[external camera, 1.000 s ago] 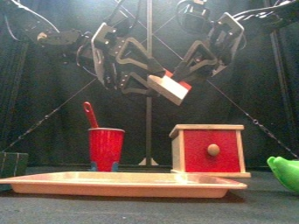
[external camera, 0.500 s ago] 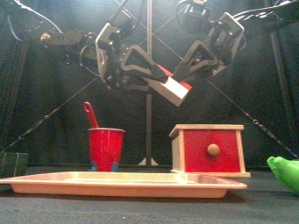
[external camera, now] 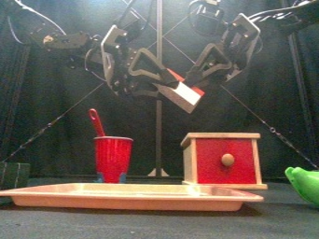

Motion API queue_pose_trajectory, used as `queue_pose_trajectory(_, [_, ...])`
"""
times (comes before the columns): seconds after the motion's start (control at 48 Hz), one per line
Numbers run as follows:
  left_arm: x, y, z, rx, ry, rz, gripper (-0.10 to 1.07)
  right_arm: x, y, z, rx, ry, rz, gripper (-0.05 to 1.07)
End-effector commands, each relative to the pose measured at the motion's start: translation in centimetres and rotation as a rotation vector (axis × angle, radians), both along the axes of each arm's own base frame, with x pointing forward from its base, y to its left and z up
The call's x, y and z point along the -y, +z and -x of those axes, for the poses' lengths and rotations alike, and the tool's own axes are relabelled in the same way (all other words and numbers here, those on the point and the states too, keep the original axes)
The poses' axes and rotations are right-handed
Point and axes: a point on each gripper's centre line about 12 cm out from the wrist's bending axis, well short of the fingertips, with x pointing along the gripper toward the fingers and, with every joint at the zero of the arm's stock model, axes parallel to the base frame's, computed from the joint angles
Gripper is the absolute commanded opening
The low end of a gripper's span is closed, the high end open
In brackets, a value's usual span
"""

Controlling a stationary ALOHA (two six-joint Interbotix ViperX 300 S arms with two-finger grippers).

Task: Grab salmon sushi with both hands

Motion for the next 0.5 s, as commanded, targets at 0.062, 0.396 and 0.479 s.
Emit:
queue_pose_trajectory(0.062, [-0.7,1.26,-0.14,0.037,0.015,-0.005,0.43,0.09,2.03,-0.24,0.063,-0.003,-0.009,0.42])
queue_pose_trajectory(0.396, [-1.08,1.42,-0.24,0.042,0.014,-0.021,0.43,0.09,2.08,-0.27,0.064,-0.004,-0.011,0.42])
queue_pose_trajectory(0.479, [-1.01,1.37,-0.21,0.04,0.005,-0.032,0.43,0.09,2.03,-0.29,0.063,-0.005,-0.012,0.42])
